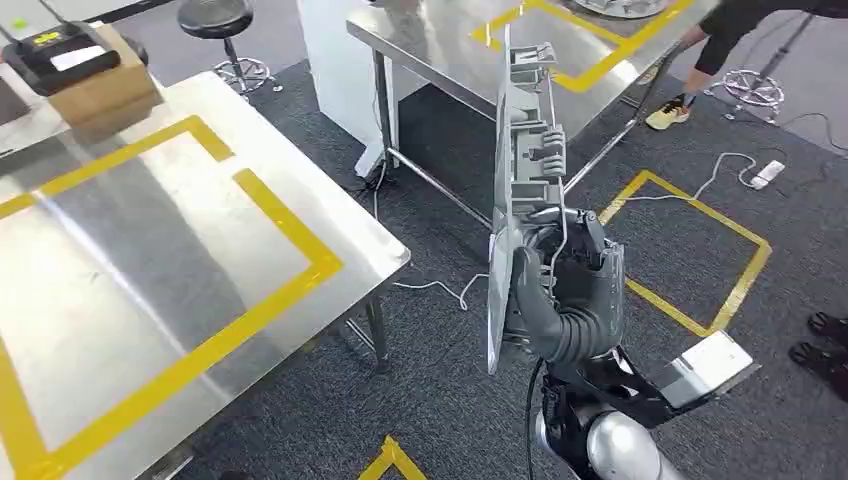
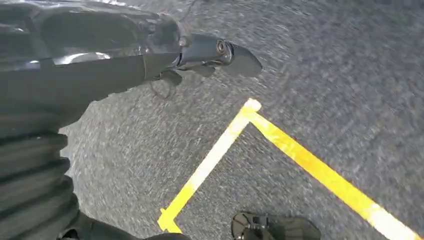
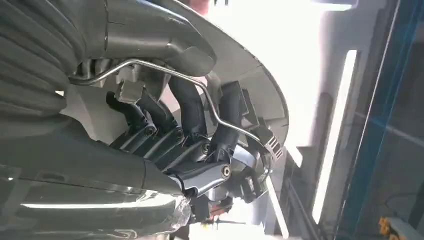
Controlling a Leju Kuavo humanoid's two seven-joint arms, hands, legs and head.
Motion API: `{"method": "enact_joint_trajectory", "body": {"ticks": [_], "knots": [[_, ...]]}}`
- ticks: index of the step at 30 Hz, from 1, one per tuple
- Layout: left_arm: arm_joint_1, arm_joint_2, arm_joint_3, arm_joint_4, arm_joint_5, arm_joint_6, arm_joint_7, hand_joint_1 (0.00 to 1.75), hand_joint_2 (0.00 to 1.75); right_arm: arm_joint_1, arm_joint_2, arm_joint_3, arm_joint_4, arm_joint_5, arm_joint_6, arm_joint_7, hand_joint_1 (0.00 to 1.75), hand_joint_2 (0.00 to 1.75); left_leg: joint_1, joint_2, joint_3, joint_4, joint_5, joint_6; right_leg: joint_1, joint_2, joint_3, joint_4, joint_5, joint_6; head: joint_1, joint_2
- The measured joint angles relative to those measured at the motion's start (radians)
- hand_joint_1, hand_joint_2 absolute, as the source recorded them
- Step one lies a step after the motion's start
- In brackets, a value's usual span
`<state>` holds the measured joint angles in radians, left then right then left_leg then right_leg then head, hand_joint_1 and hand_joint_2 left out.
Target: Take the parts from the cabinet and place them on the table.
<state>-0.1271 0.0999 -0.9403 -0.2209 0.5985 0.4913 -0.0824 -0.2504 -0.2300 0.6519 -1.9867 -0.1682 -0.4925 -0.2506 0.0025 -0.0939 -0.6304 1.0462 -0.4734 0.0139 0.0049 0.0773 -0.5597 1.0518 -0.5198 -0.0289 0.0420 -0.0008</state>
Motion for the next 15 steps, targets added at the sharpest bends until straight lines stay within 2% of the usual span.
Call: {"method": "enact_joint_trajectory", "body": {"ticks": [1,3,4,5,6,7,8,9,10,11,12,13,14,15], "knots": [[-0.001,-0.002,0.0,0.0,0.0,0.0,0.0,0.0,1.75,0.001,0.0,0.0,0.0,0.0,0.001,0.0,1.64,1.75,-0.002,-0.015,-0.005,0.003,0.004,-0.006,-0.005,0.015,0.007,-0.015,0.001,-0.001,-0.005,0.0],[0.002,-0.002,0.0,0.0,0.0,0.0,0.001,0.0,1.75,-0.003,0.0,0.0,0.0,-0.001,0.004,0.0,1.64,1.75,0.008,-0.036,-0.015,-0.001,0.012,-0.018,0.002,-0.005,0.011,-0.021,-0.003,0.0,0.003,0.0],[0.005,-0.002,0.0,0.0,0.0,0.0,0.001,0.0,1.75,-0.007,-0.001,0.0,0.0,-0.001,0.006,0.0,1.64,1.75,0.009,-0.05,-0.018,-0.006,0.019,-0.028,0.003,-0.018,0.015,-0.032,-0.003,-0.001,0.008,0.0],[0.006,-0.001,0.0,0.0,0.0,0.0,0.002,0.0,1.75,-0.009,0.001,0.0,0.0,-0.001,0.007,0.0,1.64,1.75,0.003,-0.047,-0.02,-0.007,0.019,-0.032,-0.009,-0.036,0.022,-0.057,0.009,0.004,0.007,0.0],[0.008,0.0,0.0,0.0,0.0,0.0,0.001,0.0,1.75,-0.01,0.003,0.002,0.0,-0.001,0.008,0.0,1.64,1.75,-0.007,0.052,-0.03,0.01,-0.003,-0.033,-0.007,-0.049,0.028,-0.07,0.017,0.004,0.002,0.0],[0.004,0.001,0.0,0.0,0.0,0.0,0.001,0.0,1.75,-0.01,0.003,0.002,-0.001,-0.001,0.008,0.0,1.64,1.75,-0.004,0.092,-0.051,0.055,-0.038,-0.037,-0.005,-0.06,0.028,-0.074,0.021,-0.001,-0.012,0.0],[0.001,0.001,0.0,0.0,0.0,0.0,0.002,0.0,1.75,-0.009,0.002,0.002,-0.001,0.0,0.008,0.0,1.64,1.75,0.001,0.101,-0.081,0.121,-0.075,-0.044,-0.004,-0.074,0.027,-0.074,0.021,-0.001,-0.016,0.0],[0.0,0.001,0.0,0.0,0.0,0.0,0.001,0.0,1.75,-0.008,0.002,0.002,0.0,0.0,0.008,0.0,1.64,1.75,0.008,0.099,-0.115,0.199,-0.109,-0.05,-0.004,-0.09,0.027,-0.073,0.02,0.0,-0.021,0.0],[0.001,0.001,0.0,0.0,0.0,0.0,0.002,0.0,1.75,-0.007,0.003,0.002,0.001,-0.001,0.008,0.0,1.64,1.75,0.013,0.097,-0.141,0.259,-0.128,-0.057,-0.005,-0.106,0.026,-0.073,0.02,0.0,-0.027,0.0],[0.002,0.001,0.0,0.0,0.0,0.0,0.002,0.0,1.75,-0.007,0.002,0.002,0.004,-0.001,0.008,0.0,1.64,1.75,0.017,0.097,-0.144,0.271,-0.12,-0.064,-0.007,-0.121,0.027,-0.072,0.019,0.001,-0.033,0.0],[0.003,0.002,0.0,0.0,0.0,0.0,0.002,0.0,1.75,-0.007,0.003,0.003,0.007,-0.001,0.008,0.0,1.64,1.75,0.021,0.099,-0.124,0.236,-0.093,-0.069,-0.008,-0.134,0.027,-0.07,0.017,0.005,-0.037,0.0],[0.003,0.002,0.0,0.0,0.0,0.0,0.002,0.0,1.75,-0.008,0.003,0.003,0.008,-0.002,0.008,0.0,1.64,1.75,0.023,0.107,-0.082,0.165,-0.054,-0.074,-0.011,-0.146,0.027,-0.066,0.013,0.011,-0.042,0.0],[0.002,0.004,0.0,0.0,0.0,0.0,0.002,0.0,1.75,-0.008,0.003,0.003,0.008,-0.002,0.008,0.0,1.64,1.75,0.024,0.13,-0.029,0.074,-0.014,-0.077,-0.014,-0.157,0.027,-0.061,0.008,0.018,-0.045,0.0],[0.001,0.004,0.0,0.0,0.0,0.0,0.002,0.0,1.75,-0.008,0.003,0.003,0.008,-0.002,0.008,0.0,1.64,1.75,0.021,0.187,0.009,-0.007,-0.008,-0.081,-0.014,-0.168,0.028,-0.052,0.001,0.028,-0.05,0.0]]}}
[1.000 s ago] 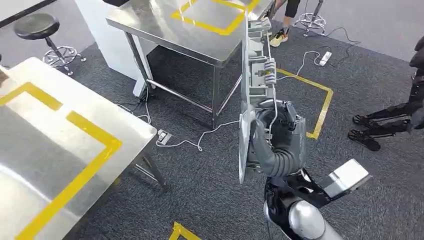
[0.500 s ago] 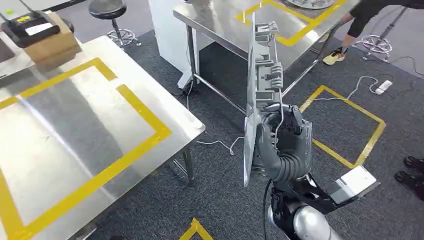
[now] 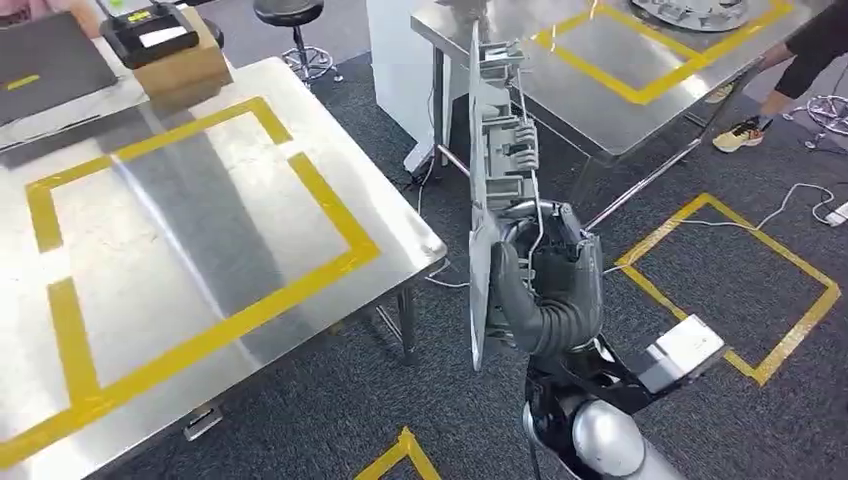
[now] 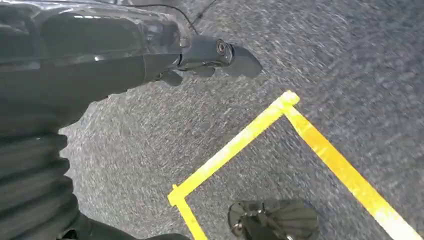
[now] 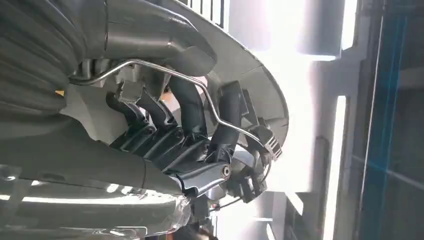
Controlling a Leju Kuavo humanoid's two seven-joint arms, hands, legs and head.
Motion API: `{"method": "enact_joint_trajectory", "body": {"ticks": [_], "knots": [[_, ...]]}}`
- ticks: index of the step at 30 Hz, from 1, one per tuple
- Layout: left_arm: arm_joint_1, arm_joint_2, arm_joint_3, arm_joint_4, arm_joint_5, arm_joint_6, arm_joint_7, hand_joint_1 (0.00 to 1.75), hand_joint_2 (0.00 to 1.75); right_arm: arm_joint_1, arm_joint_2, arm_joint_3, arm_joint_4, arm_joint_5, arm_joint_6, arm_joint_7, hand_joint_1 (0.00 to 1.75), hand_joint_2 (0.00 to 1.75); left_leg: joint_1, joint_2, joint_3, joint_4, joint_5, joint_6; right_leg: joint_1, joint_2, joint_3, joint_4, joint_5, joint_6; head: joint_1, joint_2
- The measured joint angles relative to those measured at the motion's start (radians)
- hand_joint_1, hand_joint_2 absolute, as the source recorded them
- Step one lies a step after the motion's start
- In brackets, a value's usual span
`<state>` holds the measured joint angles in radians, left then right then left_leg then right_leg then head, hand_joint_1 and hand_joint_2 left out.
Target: Take the parts from the cabinet and place them on the table.
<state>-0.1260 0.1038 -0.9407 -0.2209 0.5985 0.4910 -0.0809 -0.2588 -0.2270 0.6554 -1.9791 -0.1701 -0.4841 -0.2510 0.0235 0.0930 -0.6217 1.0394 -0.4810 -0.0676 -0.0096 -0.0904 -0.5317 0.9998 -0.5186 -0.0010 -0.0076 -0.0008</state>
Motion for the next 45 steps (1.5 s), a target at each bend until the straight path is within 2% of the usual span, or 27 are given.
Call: {"method": "enact_joint_trajectory", "body": {"ticks": [1,2,5,7,8,10,12,14,15,16,19,25,27,28,29,30,31,33,34,35,36,37,39,40,42,44,45], "knots": [[-0.001,-0.001,0.0,-0.001,0.0,0.0,0.0,0.0,1.75,-0.001,0.0,0.0,0.0,0.0,0.0,0.0,1.64,1.75,-0.007,0.034,0.001,0.003,-0.002,0.018,0.009,-0.006,-0.003,0.007,-0.006,0.008,-0.007,0.0],[0.0,0.0,0.0,0.0,0.0,0.0,0.0,0.0,1.75,-0.001,0.0,0.0,0.0,0.001,0.002,0.0,1.64,1.75,-0.011,0.011,-0.003,0.005,-0.002,0.034,0.009,-0.011,-0.002,0.008,-0.005,0.013,-0.002,0.0],[0.0,0.0,0.0,0.0,0.0,0.0,0.0,0.0,1.75,-0.004,0.0,0.0,0.0,0.001,0.002,0.0,1.64,1.75,-0.013,-0.022,-0.009,0.003,0.001,0.056,0.002,-0.039,0.004,0.005,-0.011,0.024,0.005,0.0],[-0.002,-0.001,0.0,0.0,0.0,0.0,0.001,0.0,1.75,-0.004,0.0,0.0,0.0,0.001,0.003,0.0,1.64,1.75,-0.009,-0.05,-0.008,0.001,0.005,0.069,-0.005,0.047,-0.019,0.066,-0.065,0.033,0.013,0.0],[-0.005,-0.001,0.0,0.0,0.0,0.0,0.001,0.0,1.75,-0.004,0.0,0.0,0.0,0.001,0.003,0.0,1.64,1.75,-0.009,-0.065,-0.008,0.001,0.006,0.072,-0.005,0.07,-0.051,0.146,-0.108,0.033,0.021,0.0],[-0.006,-0.001,0.0,0.0,0.0,0.0,0.001,0.0,1.75,0.0,0.0,0.0,0.001,0.0,0.005,0.0,1.64,1.75,-0.014,-0.096,-0.008,0.001,0.008,0.077,-0.005,0.081,-0.12,0.297,-0.165,0.032,0.032,0.0],[-0.004,-0.001,0.0,0.0,0.0,0.0,0.001,0.0,1.75,0.002,0.0,0.0,0.005,-0.001,0.008,0.0,1.64,1.75,-0.019,-0.132,-0.008,0.001,0.01,0.08,-0.002,0.084,-0.131,0.307,-0.135,0.022,0.039,0.0],[-0.004,-0.001,0.0,0.0,0.0,0.0,0.001,0.0,1.75,0.001,-0.001,0.0,0.008,-0.001,0.01,0.0,1.64,1.75,-0.023,-0.167,-0.007,0.001,0.014,0.082,0.004,0.103,-0.074,0.163,-0.04,0.002,0.048,0.0],[-0.004,-0.002,0.0,0.0,0.0,0.0,0.001,0.0,1.75,0.0,-0.001,0.0,0.008,-0.001,0.01,0.0,1.64,1.75,-0.024,-0.182,-0.007,0.001,0.016,0.082,0.006,0.142,-0.037,0.074,0.005,-0.011,0.053,0.0],[-0.004,-0.006,0.0,-0.001,0.0,0.0,0.001,0.0,1.75,0.0,-0.002,0.0,0.009,-0.001,0.011,0.0,1.64,1.75,-0.025,-0.193,-0.01,0.001,0.019,0.078,0.003,0.185,-0.022,0.044,-0.004,-0.025,0.047,0.0],[0.0,-0.006,0.0,0.0,0.0,0.0,0.0,0.0,1.75,-0.003,-0.002,0.001,0.009,-0.001,0.015,0.0,1.64,1.75,-0.012,-0.228,-0.027,-0.002,0.032,0.057,0.01,0.16,-0.017,0.021,-0.003,-0.022,0.055,0.0],[0.002,-0.006,0.0,0.0,0.0,0.0,0.0,0.0,1.75,-0.002,-0.002,0.001,0.009,-0.001,0.015,0.0,1.64,1.75,-0.011,-0.232,-0.027,-0.002,0.034,0.055,0.01,0.157,-0.017,0.02,-0.002,-0.022,0.054,0.0],[0.005,-0.006,0.0,0.0,0.0,0.0,0.0,0.0,1.75,-0.003,-0.001,0.001,0.009,-0.001,0.016,0.0,1.64,1.75,-0.016,-0.245,-0.029,-0.007,0.038,0.048,0.007,0.143,-0.011,0.005,0.004,-0.022,0.055,0.0],[0.006,-0.004,0.0,0.0,0.0,0.0,0.0,0.0,1.75,-0.003,0.0,0.002,0.009,-0.001,0.016,0.0,1.64,1.75,-0.014,-0.229,-0.031,0.001,0.031,0.05,-0.005,0.131,-0.006,-0.008,0.012,-0.018,0.055,0.0],[0.004,-0.006,0.0,-0.001,0.0,0.0,0.0,0.0,1.75,-0.002,0.003,0.002,0.014,-0.001,0.017,0.0,1.64,1.75,-0.014,-0.087,-0.116,0.18,-0.082,0.034,0.002,0.085,-0.002,-0.021,0.02,-0.023,0.026,0.0],[0.005,-0.007,0.0,-0.001,0.0,0.0,0.0,0.0,1.75,0.0,0.003,0.003,0.02,-0.002,0.018,0.0,1.64,1.75,-0.005,-0.09,-0.156,0.274,-0.11,0.023,0.0,0.056,-0.002,-0.02,0.019,-0.021,0.016,0.0],[0.006,-0.006,0.0,-0.001,0.001,0.0,0.0,0.0,1.75,0.001,0.003,0.003,0.023,-0.004,0.019,0.0,1.64,1.75,0.001,-0.089,-0.149,0.264,-0.094,0.016,-0.001,0.043,-0.002,-0.019,0.017,-0.018,0.01,0.0],[0.006,-0.006,0.0,-0.001,0.003,0.0,0.0,0.0,1.75,0.001,0.003,0.005,0.026,-0.007,0.021,0.0,1.64,1.75,0.006,-0.07,-0.069,0.13,-0.02,0.005,-0.008,0.018,-0.002,-0.009,0.009,-0.005,0.005,0.0],[0.006,-0.006,0.0,-0.001,0.003,0.0,-0.001,0.0,1.75,0.0,0.003,0.005,0.026,-0.008,0.022,0.0,1.64,1.75,0.007,-0.034,-0.014,0.036,0.017,0.0,-0.012,0.008,-0.001,0.0,0.001,0.005,0.003,0.0],[0.005,-0.009,0.0,-0.001,0.003,0.0,-0.002,0.0,1.75,0.0,0.003,0.006,0.026,-0.008,0.022,0.0,1.64,1.75,-0.007,0.026,-0.008,0.014,-0.011,0.004,-0.007,0.002,-0.002,0.005,-0.004,0.014,-0.006,0.0],[0.005,-0.011,0.0,-0.002,0.003,0.0,-0.003,0.0,1.75,-0.001,0.003,0.008,0.026,-0.009,0.022,0.001,1.64,1.75,-0.005,0.037,-0.009,0.011,0.001,0.02,0.0,-0.005,-0.004,0.016,-0.011,0.021,-0.009,0.0],[0.007,-0.009,0.0,-0.002,0.003,0.0,-0.003,0.0,1.75,-0.001,0.003,0.011,0.025,-0.008,0.023,0.001,1.64,1.75,-0.006,0.024,-0.014,0.016,-0.003,0.036,0.002,-0.011,0.0,0.013,-0.009,0.024,0.005,0.0],[0.007,-0.009,0.0,-0.002,0.003,0.0,-0.003,0.0,1.75,-0.001,0.003,0.014,0.026,-0.006,0.02,0.003,1.64,1.75,-0.009,0.0,-0.019,0.016,-0.001,0.051,-0.002,-0.028,0.003,0.006,-0.008,0.029,0.007,0.0],[0.006,-0.009,0.0,-0.002,0.005,0.0,-0.003,0.0,1.75,-0.001,0.003,0.015,0.025,0.003,0.011,0.009,1.64,1.75,-0.005,-0.014,-0.017,0.012,0.003,0.06,-0.006,-0.021,0.0,0.008,-0.017,0.037,0.009,0.0],[0.002,-0.01,0.0,-0.002,0.006,0.0,-0.004,0.0,1.75,0.002,0.003,0.016,0.026,0.017,-0.008,0.019,1.64,1.75,-0.006,-0.04,-0.019,0.012,0.006,0.071,-0.01,0.06,-0.031,0.098,-0.084,0.037,0.021,0.0],[-0.002,-0.011,0.0,-0.002,0.007,0.0,-0.005,0.0,1.75,0.007,0.003,0.016,0.028,0.036,-0.022,0.035,1.64,1.75,-0.011,-0.067,-0.019,0.012,0.007,0.079,-0.007,0.079,-0.104,0.263,-0.157,0.035,0.036,0.0],[-0.002,-0.012,0.0,-0.002,0.008,0.0,-0.006,0.0,1.75,0.008,0.003,0.018,0.032,0.05,-0.029,0.047,1.64,1.75,-0.016,-0.081,-0.019,0.012,0.007,0.082,-0.006,0.081,-0.132,0.32,-0.17,0.032,0.042,0.0]]}}
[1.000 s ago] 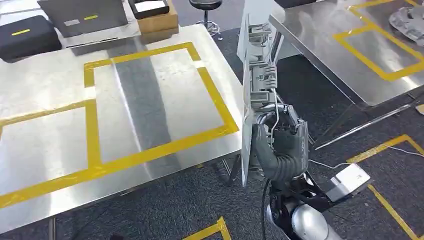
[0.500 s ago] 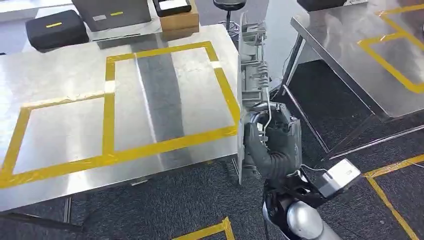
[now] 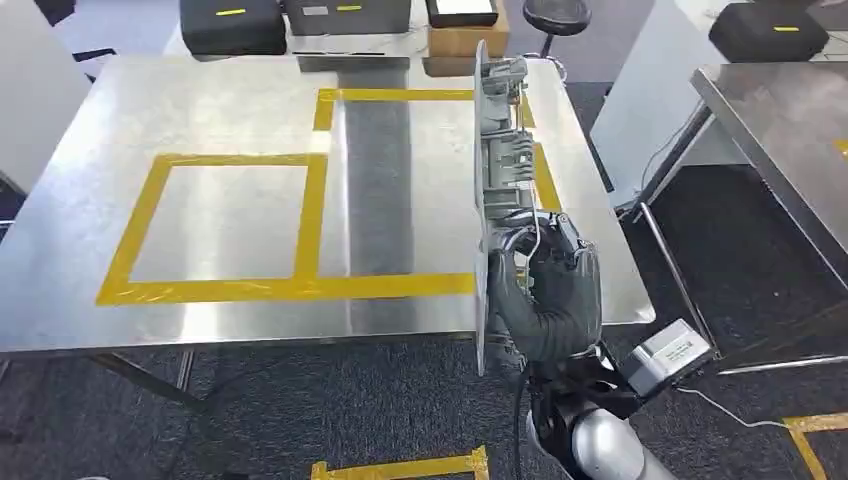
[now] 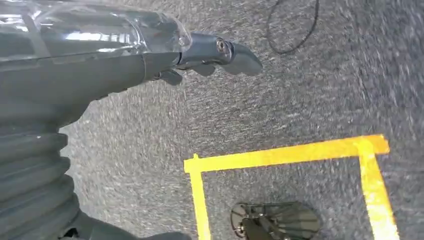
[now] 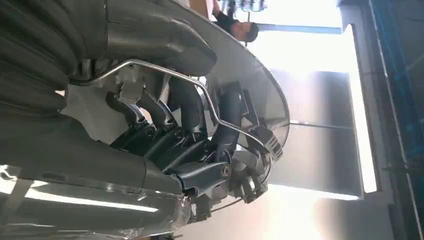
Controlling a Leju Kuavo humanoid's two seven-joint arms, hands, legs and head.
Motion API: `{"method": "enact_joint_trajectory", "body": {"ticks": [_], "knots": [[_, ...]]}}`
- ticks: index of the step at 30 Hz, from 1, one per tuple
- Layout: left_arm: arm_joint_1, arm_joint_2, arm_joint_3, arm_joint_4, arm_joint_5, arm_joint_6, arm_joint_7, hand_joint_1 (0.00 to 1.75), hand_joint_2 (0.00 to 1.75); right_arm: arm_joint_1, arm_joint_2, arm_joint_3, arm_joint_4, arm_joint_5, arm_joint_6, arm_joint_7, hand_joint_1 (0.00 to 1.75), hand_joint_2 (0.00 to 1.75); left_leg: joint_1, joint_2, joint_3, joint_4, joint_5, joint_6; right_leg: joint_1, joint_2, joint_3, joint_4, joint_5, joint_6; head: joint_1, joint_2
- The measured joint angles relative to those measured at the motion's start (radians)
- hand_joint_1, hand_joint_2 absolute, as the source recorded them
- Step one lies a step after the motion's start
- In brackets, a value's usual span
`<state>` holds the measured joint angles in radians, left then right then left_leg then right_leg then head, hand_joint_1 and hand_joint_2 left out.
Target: Take the parts from the cabinet and place them on the table.
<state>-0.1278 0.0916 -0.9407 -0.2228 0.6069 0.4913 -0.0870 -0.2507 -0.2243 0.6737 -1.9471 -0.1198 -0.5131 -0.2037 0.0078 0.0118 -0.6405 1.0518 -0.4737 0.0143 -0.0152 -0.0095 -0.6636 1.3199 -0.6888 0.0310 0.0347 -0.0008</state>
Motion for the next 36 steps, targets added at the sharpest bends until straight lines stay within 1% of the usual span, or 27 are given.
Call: {"method": "enact_joint_trajectory", "body": {"ticks": [1,2,3,4,5,6,7,8,9,10,11,12,14,15,17,20,22,24,26,27,31,36], "knots": [[0.001,-0.001,0.0,0.0,0.001,0.0,0.0,0.0,1.75,0.001,0.0,0.002,0.005,0.013,-0.004,0.01,1.64,1.75,-0.004,-0.013,0.001,0.0,0.001,0.001,0.002,0.0,-0.007,0.007,0.012,-0.006,0.005,0.0],[0.001,-0.002,0.0,0.0,0.001,0.0,-0.001,0.0,1.75,0.001,0.0,0.005,0.009,0.019,-0.004,0.018,1.64,1.75,-0.008,-0.023,0.001,0.0,0.002,0.004,0.005,0.001,0.003,-0.026,0.044,-0.016,0.009,0.0],[0.002,-0.002,0.0,0.0,0.001,0.0,-0.002,0.0,1.75,0.001,0.001,0.009,0.015,0.028,-0.005,0.025,1.64,1.75,-0.013,-0.034,0.002,0.0,0.003,0.005,0.011,0.002,0.033,-0.103,0.095,-0.029,0.015,0.0],[0.002,-0.003,0.0,0.0,0.001,0.0,-0.004,0.0,1.75,-0.002,0.004,0.012,0.019,0.038,-0.006,0.031,1.64,1.75,-0.017,-0.041,0.003,0.0,0.004,0.006,0.019,0.003,0.07,-0.194,0.146,-0.046,0.019,0.0],[0.003,-0.008,0.0,0.0,0.0,0.0,-0.005,0.0,1.75,-0.007,0.009,0.016,0.025,0.052,-0.01,0.039,1.64,1.75,-0.013,-0.043,0.002,-0.001,0.005,0.007,0.031,0.005,0.095,-0.266,0.168,-0.069,0.021,0.0],[0.004,-0.012,0.0,0.0,-0.001,0.0,-0.005,0.0,1.75,-0.013,0.015,0.023,0.03,0.065,-0.01,0.047,1.64,1.75,-0.022,-0.045,-0.004,0.002,0.007,0.004,0.029,0.003,0.103,-0.282,0.166,-0.077,0.011,0.0],[0.006,-0.014,0.0,0.0,-0.002,0.0,-0.003,0.0,1.75,-0.021,0.024,0.031,0.038,0.072,-0.005,0.054,1.64,1.75,-0.016,-0.041,-0.009,0.001,0.01,-0.001,0.035,0.006,0.104,-0.292,0.167,-0.072,0.015,0.0],[0.006,-0.015,-0.001,0.0,-0.005,-0.002,-0.003,0.0,1.75,-0.031,0.035,0.038,0.054,0.077,0.003,0.065,1.64,1.75,-0.019,-0.035,-0.01,0.003,-0.004,0.009,0.033,0.009,0.106,-0.305,0.164,-0.044,0.017,0.0],[0.007,-0.017,-0.003,0.0,-0.008,-0.003,0.001,0.0,1.75,-0.042,0.048,0.051,0.075,0.085,0.009,0.076,1.64,1.75,-0.017,-0.026,-0.01,0.002,0.001,0.015,0.031,0.012,0.107,-0.305,0.164,-0.01,0.015,0.0],[0.005,-0.022,-0.005,0.0,-0.013,-0.003,0.005,0.0,1.75,-0.057,0.062,0.063,0.102,0.096,0.013,0.086,1.64,1.75,-0.016,-0.02,-0.007,0.001,0.0,0.009,0.034,0.017,0.108,-0.304,0.164,-0.035,0.013,0.0],[0.003,-0.026,-0.008,0.0,-0.016,-0.003,0.01,0.0,1.75,-0.071,0.079,0.08,0.139,0.113,0.016,0.093,1.64,1.75,-0.016,-0.015,-0.004,0.0,0.001,0.008,0.034,0.02,0.108,-0.304,0.167,-0.037,0.013,0.0],[0.0,-0.027,-0.008,0.0,-0.019,-0.003,0.014,0.0,1.75,-0.082,0.095,0.09,0.173,0.126,0.016,0.094,1.64,1.75,-0.016,-0.012,-0.002,-0.002,0.002,0.007,0.034,0.022,0.109,-0.304,0.167,-0.037,0.008,0.0],[-0.004,-0.03,-0.01,0.0,-0.024,-0.007,0.016,0.0,1.75,-0.104,0.125,0.113,0.236,0.153,0.017,0.098,1.64,1.75,-0.016,-0.008,0.0,-0.004,0.002,0.006,0.034,0.026,0.109,-0.304,0.168,-0.038,0.005,0.0],[-0.006,-0.032,-0.012,0.0,-0.029,-0.013,0.019,0.0,1.75,-0.117,0.137,0.126,0.267,0.18,0.017,0.111,1.64,1.75,-0.016,-0.006,0.001,-0.005,0.003,0.005,0.034,0.028,0.109,-0.304,0.168,-0.039,0.003,0.0],[-0.011,-0.036,-0.02,0.0,-0.045,-0.023,0.031,0.0,1.75,-0.154,0.168,0.159,0.356,0.278,0.01,0.138,1.64,1.75,-0.016,-0.003,0.001,-0.006,0.003,0.004,0.034,0.03,0.108,-0.304,0.169,-0.04,0.002,0.0],[-0.023,-0.046,-0.033,0.0,-0.063,-0.033,0.044,0.0,1.75,-0.195,0.22,0.195,0.508,0.379,-0.005,0.135,1.64,1.75,-0.015,-0.003,0.002,-0.007,0.003,0.004,0.034,0.03,0.109,-0.304,0.168,-0.041,0.0,0.0],[-0.028,-0.05,-0.041,0.0,-0.083,-0.043,0.05,0.0,1.75,-0.233,0.245,0.222,0.603,0.48,-0.013,0.163,1.64,1.75,-0.015,-0.003,0.002,-0.008,0.002,0.003,0.034,0.032,0.109,-0.304,0.168,-0.042,0.0,0.0],[-0.04,-0.056,-0.055,0.0,-0.11,-0.058,0.064,0.0,1.75,-0.274,0.269,0.255,0.708,0.628,-0.01,0.195,1.64,1.75,-0.015,-0.003,0.001,-0.008,0.002,0.003,0.034,0.032,0.109,-0.304,0.168,-0.042,0.0,0.0],[-0.056,-0.059,-0.068,0.0,-0.136,-0.075,0.076,0.0,1.75,-0.32,0.292,0.295,0.823,0.789,0.014,0.225,1.64,1.75,-0.015,-0.005,0.001,-0.008,0.002,0.003,0.034,0.032,0.109,-0.305,0.168,-0.042,0.001,0.0],[-0.064,-0.061,-0.074,0.0,-0.144,-0.078,0.077,0.0,1.75,-0.339,0.302,0.313,0.871,0.836,0.027,0.23,1.64,1.75,-0.015,-0.006,0.001,-0.008,0.002,0.003,0.034,0.032,0.109,-0.306,0.168,-0.042,0.0,0.0],[-0.08,-0.069,-0.094,0.0,-0.161,-0.092,0.077,0.0,1.75,-0.392,0.33,0.364,1.028,0.914,0.075,0.238,1.64,1.75,-0.015,-0.011,0.001,-0.008,0.002,0.003,0.033,0.031,0.11,-0.308,0.168,-0.042,0.002,0.0],[-0.082,-0.076,-0.111,0.0,-0.166,-0.098,0.072,0.0,1.75,-0.42,0.348,0.402,1.166,0.935,0.161,0.239,1.64,1.75,-0.016,-0.018,0.001,-0.008,0.002,0.003,0.032,0.029,0.112,-0.31,0.168,-0.042,0.002,0.0]]}}
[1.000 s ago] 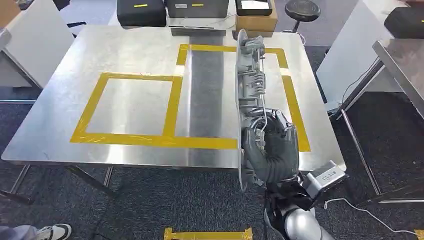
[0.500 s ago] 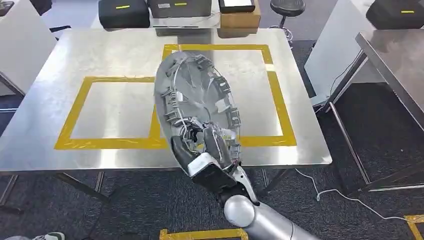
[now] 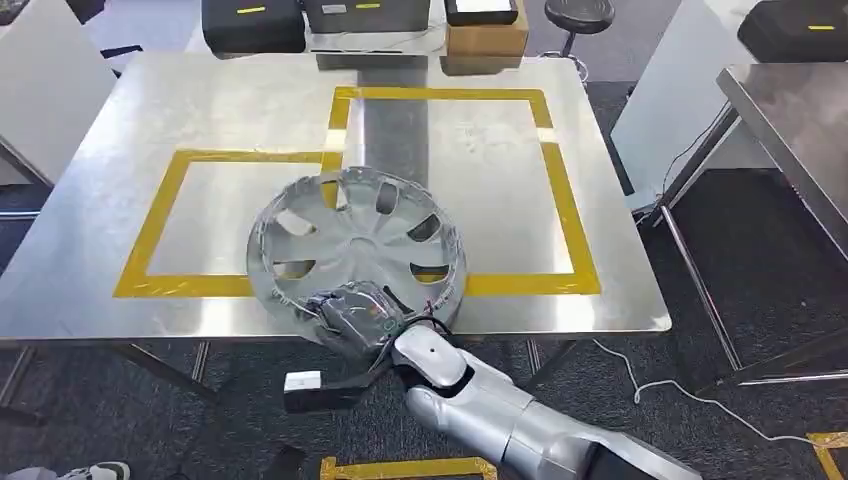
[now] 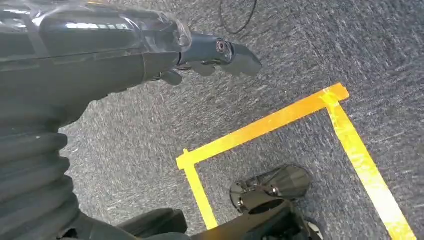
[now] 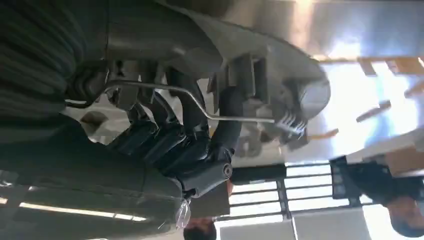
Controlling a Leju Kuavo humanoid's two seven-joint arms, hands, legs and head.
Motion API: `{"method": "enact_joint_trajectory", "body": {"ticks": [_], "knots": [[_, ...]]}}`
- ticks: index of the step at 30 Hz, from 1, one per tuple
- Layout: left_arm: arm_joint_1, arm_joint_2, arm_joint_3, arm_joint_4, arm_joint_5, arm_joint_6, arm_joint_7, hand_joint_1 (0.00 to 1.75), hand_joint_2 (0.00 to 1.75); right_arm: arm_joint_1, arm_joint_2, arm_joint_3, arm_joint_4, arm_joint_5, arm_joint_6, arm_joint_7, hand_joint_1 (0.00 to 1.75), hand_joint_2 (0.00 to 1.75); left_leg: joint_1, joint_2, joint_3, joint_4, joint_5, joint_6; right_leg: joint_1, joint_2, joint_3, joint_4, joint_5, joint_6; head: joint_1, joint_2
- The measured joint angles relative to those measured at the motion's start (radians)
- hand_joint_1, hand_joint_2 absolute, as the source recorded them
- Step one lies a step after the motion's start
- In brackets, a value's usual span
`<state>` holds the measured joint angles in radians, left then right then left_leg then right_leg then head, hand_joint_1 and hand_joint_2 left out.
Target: Take the parts from the cabinet and place them on the table.
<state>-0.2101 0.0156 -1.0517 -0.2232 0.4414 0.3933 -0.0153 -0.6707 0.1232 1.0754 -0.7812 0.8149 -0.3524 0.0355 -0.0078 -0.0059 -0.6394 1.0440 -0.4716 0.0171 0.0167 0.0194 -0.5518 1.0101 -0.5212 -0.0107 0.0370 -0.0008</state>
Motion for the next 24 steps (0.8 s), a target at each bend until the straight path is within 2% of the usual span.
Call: {"method": "enact_joint_trajectory", "body": {"ticks": [4,15,20,24], "knots": [[0.0,-0.001,-0.012,0.0,0.002,-0.012,-0.017,0.0,1.75,-0.015,0.001,0.03,0.084,0.078,0.048,0.012,1.64,1.75,0.0,-0.004,0.0,0.0,0.0,0.0,-0.001,-0.001,0.001,-0.002,0.0,0.0,0.001,0.0],[0.0,-0.001,-0.013,0.0,0.007,-0.024,-0.025,0.0,1.75,-0.054,-0.001,0.077,0.174,0.117,0.055,0.02,1.64,1.75,-0.001,-0.014,0.012,0.0,0.0,0.001,-0.003,-0.005,0.012,-0.004,-0.002,0.004,0.002,0.0],[0.001,-0.001,-0.013,0.0,0.019,-0.042,-0.048,0.0,1.75,-0.079,-0.008,0.088,0.209,0.151,0.06,0.074,1.64,1.75,-0.001,-0.015,0.016,0.0,0.0,0.001,-0.003,-0.006,0.017,-0.005,-0.002,0.004,0.0,0.0],[0.006,-0.001,-0.013,0.0,0.019,-0.047,-0.046,0.0,1.75,-0.154,-0.053,0.098,0.25,0.18,0.023,0.194,1.64,1.75,-0.001,-0.021,0.016,0.0,0.003,0.004,-0.003,-0.013,0.017,-0.005,-0.002,0.004,0.0,0.0]]}}
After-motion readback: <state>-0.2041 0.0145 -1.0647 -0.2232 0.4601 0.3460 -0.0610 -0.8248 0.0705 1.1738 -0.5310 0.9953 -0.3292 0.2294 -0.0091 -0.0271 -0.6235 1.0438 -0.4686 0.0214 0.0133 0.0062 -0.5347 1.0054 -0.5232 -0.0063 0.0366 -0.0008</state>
